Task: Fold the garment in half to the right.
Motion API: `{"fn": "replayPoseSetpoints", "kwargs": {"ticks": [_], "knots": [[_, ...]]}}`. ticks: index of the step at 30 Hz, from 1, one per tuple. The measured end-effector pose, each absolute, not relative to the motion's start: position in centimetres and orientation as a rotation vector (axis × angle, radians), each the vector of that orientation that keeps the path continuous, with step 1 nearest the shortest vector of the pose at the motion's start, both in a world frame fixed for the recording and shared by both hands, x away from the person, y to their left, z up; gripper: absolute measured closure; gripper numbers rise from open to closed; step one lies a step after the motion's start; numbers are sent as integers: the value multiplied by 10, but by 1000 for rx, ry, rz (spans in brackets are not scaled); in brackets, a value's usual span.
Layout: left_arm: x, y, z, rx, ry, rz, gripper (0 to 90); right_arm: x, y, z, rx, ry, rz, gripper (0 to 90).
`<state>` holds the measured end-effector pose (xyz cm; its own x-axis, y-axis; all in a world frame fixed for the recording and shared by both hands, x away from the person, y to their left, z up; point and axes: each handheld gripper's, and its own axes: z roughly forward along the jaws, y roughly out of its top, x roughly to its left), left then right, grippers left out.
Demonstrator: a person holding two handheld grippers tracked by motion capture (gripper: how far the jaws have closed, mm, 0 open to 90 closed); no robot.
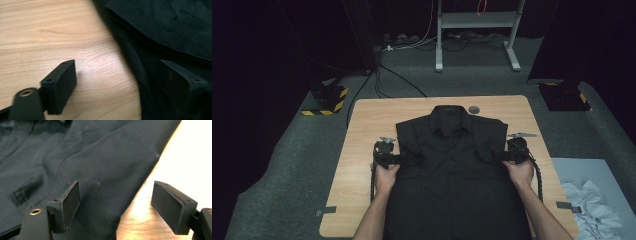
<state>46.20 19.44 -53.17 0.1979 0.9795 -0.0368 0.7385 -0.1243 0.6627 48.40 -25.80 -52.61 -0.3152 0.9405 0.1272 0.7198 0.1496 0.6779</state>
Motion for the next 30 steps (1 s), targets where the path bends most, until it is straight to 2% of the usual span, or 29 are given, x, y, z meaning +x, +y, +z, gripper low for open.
{"fn": "replayPoseSetpoints", "kwargs": {"ticks": [15, 19, 25, 30], "knots": [[490, 179, -530, 1967, 1564, 528, 172, 493, -250, -528, 1567, 2123, 899, 236], [494, 172, -530, 1987, 1538, 540, 185, 495, -248, -528, 1555, 2133, 886, 265], [494, 167, -531, 1970, 1501, 569, 292, 497, -249, -528, 1524, 2132, 888, 378], [494, 165, -530, 1984, 1466, 564, 417, 499, -251, -526, 1502, 2158, 894, 476]]}}
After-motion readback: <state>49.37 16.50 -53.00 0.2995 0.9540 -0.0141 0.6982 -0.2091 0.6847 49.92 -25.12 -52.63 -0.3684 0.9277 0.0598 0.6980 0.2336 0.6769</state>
